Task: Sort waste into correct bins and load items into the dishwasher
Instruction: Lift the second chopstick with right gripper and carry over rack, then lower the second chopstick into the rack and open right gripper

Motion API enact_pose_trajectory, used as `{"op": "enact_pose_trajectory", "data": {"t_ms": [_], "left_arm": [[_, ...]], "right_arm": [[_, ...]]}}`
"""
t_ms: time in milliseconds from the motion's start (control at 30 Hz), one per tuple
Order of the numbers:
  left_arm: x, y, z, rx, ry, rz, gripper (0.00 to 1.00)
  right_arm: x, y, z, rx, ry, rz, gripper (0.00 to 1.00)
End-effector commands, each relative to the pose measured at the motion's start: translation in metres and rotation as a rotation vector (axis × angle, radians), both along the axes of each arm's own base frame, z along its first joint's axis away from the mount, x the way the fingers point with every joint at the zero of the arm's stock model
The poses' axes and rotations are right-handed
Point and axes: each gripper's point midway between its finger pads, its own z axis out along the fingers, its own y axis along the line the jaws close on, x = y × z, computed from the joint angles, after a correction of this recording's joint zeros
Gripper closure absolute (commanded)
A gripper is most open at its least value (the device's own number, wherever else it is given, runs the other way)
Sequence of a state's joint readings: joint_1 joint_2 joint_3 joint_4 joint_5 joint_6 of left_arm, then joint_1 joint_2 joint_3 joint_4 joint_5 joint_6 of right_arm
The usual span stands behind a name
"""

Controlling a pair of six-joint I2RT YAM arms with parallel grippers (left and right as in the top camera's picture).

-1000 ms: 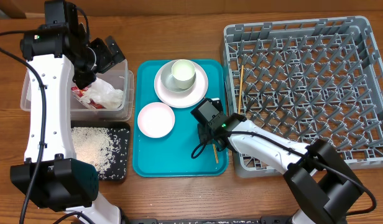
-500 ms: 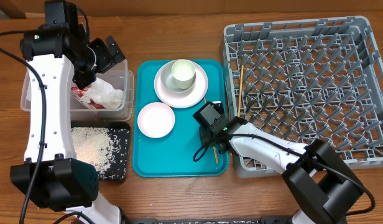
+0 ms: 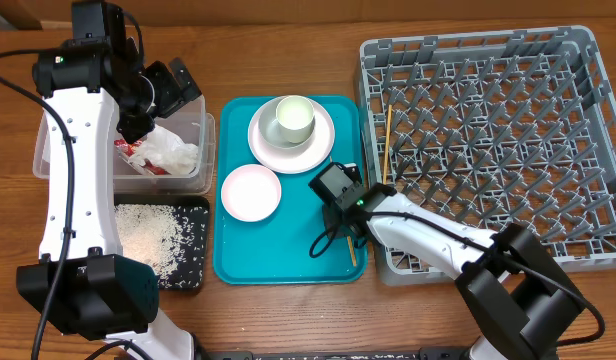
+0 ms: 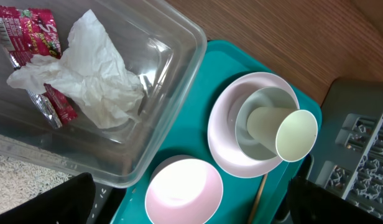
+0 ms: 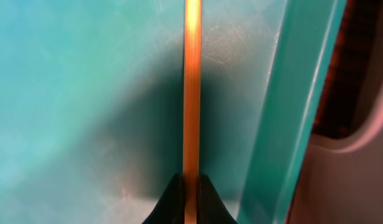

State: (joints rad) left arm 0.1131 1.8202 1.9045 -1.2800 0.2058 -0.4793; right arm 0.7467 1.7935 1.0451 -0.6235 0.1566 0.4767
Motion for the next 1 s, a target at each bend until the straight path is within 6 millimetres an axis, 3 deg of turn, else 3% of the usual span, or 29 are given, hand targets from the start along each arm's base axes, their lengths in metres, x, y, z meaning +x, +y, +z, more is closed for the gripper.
{"op": "enact_pose_trajectory", "data": {"t_ms": [0, 300, 700, 967], "left_arm": [[0.002, 0.000, 0.004, 0.008, -0.013, -0.008, 0.00], [0.002, 0.000, 0.004, 0.008, -0.013, -0.008, 0.00], [0.002, 0.000, 0.004, 0.008, -0.013, -0.008, 0.00], [0.002, 0.000, 0.004, 0.008, -0.013, -0.008, 0.00]], "right_arm": [[0.024, 0.018, 0.030, 0.055, -0.054, -0.027, 0.96], [0.055, 0.015, 0.088, 0.087, -0.073, -0.129, 0.96], [0.095, -0.041, 0.149, 0.063, -0.111, -0.184, 0.96], [0.110, -0.079, 0.160, 0.041, -0.141, -0.192, 0.96]]}}
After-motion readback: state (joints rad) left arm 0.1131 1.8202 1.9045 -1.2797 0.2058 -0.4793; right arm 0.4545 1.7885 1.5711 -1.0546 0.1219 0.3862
